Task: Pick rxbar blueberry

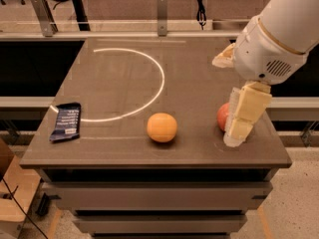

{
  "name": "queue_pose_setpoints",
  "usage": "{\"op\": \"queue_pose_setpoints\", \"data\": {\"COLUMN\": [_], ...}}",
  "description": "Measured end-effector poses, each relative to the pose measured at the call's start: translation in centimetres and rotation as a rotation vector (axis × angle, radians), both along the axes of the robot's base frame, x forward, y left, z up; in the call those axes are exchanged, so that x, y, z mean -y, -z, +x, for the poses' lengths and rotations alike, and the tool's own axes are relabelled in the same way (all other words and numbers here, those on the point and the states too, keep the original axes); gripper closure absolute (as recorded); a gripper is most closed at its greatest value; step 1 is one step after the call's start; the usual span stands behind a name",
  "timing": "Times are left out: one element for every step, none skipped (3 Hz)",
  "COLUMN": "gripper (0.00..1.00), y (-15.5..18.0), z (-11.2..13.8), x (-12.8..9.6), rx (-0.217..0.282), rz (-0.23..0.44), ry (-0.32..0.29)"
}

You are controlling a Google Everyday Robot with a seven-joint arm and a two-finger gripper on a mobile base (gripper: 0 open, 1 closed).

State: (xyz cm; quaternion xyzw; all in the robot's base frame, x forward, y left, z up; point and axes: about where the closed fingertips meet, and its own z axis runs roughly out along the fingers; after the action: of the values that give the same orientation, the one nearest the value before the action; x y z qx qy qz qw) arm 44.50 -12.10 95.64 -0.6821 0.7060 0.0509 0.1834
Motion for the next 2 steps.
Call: {"op": "queue_pose_setpoints", "data": {"gripper": [0.00, 0.00], "y": [0.0, -0.3], "z": [0.0, 0.6], "x": [0.0, -2.8], "rx": [0.000, 0.016], "rz": [0.000, 0.063], "ry": [0.000, -0.040]}}
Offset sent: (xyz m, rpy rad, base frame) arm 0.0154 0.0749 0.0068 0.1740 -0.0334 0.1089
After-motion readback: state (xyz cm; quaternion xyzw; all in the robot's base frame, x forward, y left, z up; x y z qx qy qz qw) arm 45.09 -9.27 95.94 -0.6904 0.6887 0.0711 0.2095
